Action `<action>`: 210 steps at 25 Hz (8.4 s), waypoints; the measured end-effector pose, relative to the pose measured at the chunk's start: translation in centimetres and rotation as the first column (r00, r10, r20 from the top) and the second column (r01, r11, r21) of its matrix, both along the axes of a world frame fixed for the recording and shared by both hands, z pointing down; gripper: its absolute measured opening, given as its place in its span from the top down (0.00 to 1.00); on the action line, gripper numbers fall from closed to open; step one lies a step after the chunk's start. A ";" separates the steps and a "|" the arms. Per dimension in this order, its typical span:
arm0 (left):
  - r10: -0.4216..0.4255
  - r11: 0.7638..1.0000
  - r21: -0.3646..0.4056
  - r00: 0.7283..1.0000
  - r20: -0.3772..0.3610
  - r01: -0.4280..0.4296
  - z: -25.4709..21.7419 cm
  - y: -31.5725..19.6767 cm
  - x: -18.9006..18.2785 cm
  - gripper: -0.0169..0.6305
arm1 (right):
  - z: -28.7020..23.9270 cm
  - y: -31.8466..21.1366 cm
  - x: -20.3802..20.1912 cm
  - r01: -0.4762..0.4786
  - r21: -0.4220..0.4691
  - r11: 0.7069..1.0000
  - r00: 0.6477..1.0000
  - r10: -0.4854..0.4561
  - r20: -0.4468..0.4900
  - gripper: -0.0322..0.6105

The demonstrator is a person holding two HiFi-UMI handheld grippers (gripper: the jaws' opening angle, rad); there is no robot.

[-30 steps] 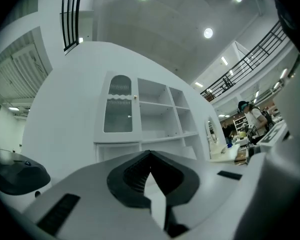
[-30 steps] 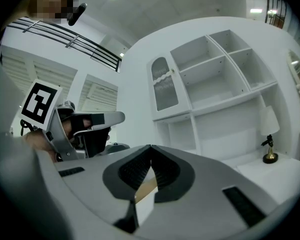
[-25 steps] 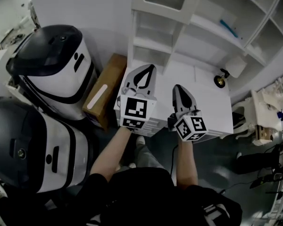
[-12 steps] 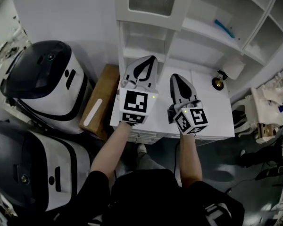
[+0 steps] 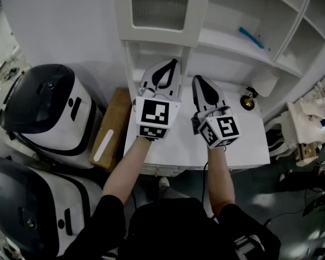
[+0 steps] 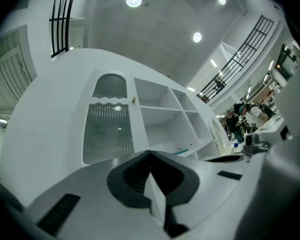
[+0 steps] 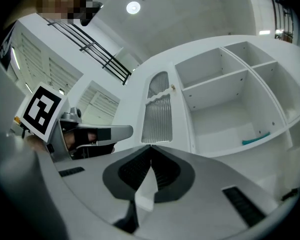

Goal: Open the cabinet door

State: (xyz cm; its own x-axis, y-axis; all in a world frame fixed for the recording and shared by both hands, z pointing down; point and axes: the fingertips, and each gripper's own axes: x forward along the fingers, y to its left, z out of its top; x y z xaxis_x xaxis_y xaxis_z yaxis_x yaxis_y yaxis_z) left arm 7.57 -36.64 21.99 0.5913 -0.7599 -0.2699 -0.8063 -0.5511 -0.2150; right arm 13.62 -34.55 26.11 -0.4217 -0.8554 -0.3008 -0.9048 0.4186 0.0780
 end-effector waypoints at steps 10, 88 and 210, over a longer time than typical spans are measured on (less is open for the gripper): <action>0.020 0.995 0.096 0.999 0.041 -0.024 -5.2 -3.2 2.6 0.96 | -3.6 -4.1 1.9 -0.006 0.065 0.998 1.000 0.007 -0.014 0.92; -0.190 0.866 0.489 0.973 0.133 0.102 -26.3 -13.6 8.5 0.86 | -13.2 -16.9 4.5 0.209 0.253 0.944 0.976 -0.216 -0.004 0.78; -0.052 0.993 0.102 0.989 -0.139 0.067 -3.7 6.1 -22.9 0.96 | -6.9 5.1 -23.3 0.301 0.127 0.945 0.939 -0.317 0.136 0.89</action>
